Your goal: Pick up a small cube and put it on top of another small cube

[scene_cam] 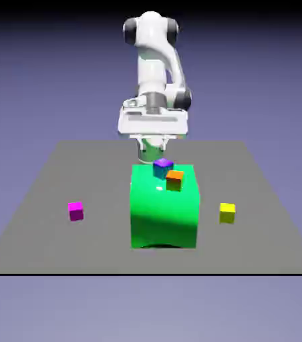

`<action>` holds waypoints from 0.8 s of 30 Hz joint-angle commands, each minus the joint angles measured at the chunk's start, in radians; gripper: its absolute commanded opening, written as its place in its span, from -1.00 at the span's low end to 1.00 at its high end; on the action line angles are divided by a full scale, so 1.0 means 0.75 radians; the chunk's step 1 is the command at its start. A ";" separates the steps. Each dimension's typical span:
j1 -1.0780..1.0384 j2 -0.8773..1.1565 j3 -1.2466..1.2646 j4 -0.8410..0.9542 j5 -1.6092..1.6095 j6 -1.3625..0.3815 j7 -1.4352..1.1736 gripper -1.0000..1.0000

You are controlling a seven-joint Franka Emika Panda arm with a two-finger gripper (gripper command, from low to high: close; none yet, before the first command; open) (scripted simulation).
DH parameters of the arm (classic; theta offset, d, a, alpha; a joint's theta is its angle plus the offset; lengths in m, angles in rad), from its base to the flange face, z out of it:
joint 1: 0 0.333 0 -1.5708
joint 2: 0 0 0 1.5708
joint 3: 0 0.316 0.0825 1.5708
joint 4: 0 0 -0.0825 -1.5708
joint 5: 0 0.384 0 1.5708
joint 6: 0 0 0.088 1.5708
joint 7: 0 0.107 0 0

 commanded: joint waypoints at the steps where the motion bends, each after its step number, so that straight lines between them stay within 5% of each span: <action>1: 0.021 0.009 -0.048 -0.001 0.006 -0.002 -0.040 0.00; 24: 0.505 0.227 -1.160 -0.018 0.143 -0.054 -0.952 0.00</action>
